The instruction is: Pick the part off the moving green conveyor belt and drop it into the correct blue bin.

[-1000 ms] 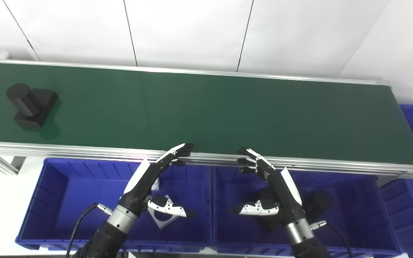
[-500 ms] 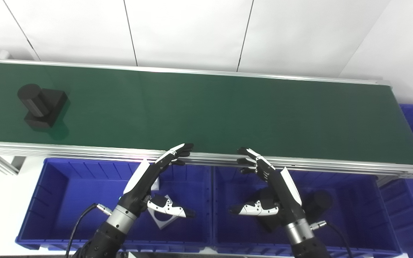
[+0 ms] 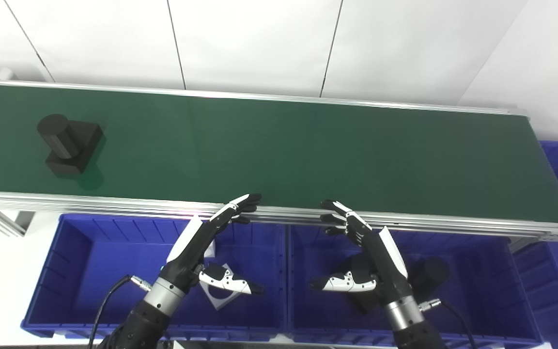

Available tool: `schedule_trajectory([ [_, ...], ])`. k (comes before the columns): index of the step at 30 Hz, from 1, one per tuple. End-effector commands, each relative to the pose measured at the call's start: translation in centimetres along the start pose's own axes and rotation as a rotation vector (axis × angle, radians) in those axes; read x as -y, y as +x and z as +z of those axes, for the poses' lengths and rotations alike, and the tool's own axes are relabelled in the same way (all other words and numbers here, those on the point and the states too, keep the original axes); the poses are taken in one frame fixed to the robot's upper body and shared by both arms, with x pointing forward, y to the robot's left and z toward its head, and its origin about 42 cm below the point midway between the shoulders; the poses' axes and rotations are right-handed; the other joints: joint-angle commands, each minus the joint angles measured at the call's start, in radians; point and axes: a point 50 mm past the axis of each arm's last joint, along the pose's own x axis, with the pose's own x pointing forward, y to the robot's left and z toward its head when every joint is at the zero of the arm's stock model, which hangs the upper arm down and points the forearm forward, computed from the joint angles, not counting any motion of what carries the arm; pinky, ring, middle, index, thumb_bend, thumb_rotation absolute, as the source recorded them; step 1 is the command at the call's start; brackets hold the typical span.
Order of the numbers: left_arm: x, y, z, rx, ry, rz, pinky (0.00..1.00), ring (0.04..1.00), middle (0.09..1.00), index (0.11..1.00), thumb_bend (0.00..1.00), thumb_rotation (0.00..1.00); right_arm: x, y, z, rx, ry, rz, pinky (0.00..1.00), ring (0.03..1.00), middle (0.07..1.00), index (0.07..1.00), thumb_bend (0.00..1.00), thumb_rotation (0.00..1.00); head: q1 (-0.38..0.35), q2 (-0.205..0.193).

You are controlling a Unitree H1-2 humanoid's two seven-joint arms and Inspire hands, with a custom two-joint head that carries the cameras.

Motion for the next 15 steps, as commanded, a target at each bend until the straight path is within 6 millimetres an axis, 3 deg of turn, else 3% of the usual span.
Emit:
schedule_trajectory([
  [1, -0.1, 1.0, 0.7, 0.065, 0.012, 0.021, 0.75, 0.848, 0.877, 0.876, 1.0, 0.18, 0.6, 0.3, 0.5, 0.071, -0.007, -0.01, 0.67, 0.795, 0.899, 0.837, 1.0, 0.33, 0.051, -0.011],
  [4, 0.9, 1.5, 0.5, 0.059, 0.026, 0.02, 0.73, 0.831, 0.866, 0.861, 1.0, 0.18, 1.6, -0.2, -0.2, 0.047, -0.013, -0.003, 0.69, 0.801, 0.903, 0.843, 1.0, 0.33, 0.169, -0.04],
  [7, 2.0, 2.0, 0.3, 0.054, 0.048, 0.02, 0.74, 0.83, 0.864, 0.857, 1.0, 0.18, 2.7, -0.7, -1.0, 0.019, -0.006, -0.005, 0.69, 0.802, 0.904, 0.843, 1.0, 0.34, 0.23, -0.063],
  [15, 3.7, 2.8, -0.2, 0.048, 0.059, 0.027, 0.75, 0.834, 0.862, 0.857, 1.0, 0.19, 4.2, -1.4, -2.4, -0.036, 0.005, -0.008, 0.71, 0.811, 0.903, 0.842, 1.0, 0.37, 0.256, -0.104],
])
